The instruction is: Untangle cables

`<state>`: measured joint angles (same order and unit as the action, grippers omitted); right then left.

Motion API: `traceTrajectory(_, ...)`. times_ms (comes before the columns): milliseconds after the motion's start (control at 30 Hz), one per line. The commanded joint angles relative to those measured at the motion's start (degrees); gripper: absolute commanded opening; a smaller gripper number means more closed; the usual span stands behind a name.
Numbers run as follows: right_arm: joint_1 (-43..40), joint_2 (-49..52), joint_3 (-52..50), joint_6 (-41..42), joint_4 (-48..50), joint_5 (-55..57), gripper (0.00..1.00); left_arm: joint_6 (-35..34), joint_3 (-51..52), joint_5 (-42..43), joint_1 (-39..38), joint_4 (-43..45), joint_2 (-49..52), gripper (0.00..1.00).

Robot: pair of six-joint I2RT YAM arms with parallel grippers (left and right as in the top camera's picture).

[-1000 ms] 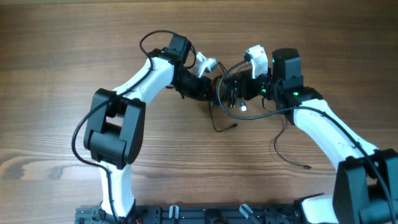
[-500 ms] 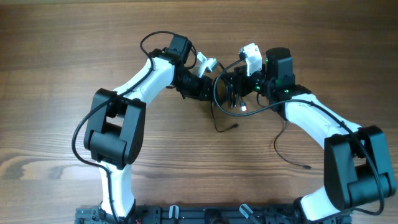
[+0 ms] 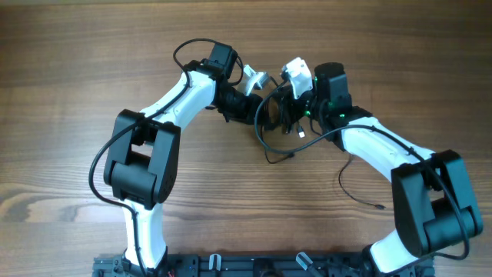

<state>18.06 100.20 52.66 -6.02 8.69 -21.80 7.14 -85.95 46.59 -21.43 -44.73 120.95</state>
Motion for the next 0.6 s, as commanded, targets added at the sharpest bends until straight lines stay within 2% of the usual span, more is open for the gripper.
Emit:
traceTrajectory(0, 0.09, -0.5, 0.57, -0.74, 0.96, 1.42, 0.04, -0.11, -0.11, -0.57, -0.2, 0.02, -0.52, 0.04)
traceTrajectory(267, 0.07, -11.1, 0.57, 0.63, 0.61, 1.09, 0.04, -0.42, -0.11, -10.16, -0.2, -0.02, -0.52, 0.04)
traceTrajectory(567, -0.09, -18.1, 0.57, 0.04, -10.43, 16.02, 0.04, -1.68, -0.11, -11.8, 0.94, -0.09, -0.52, 0.04)
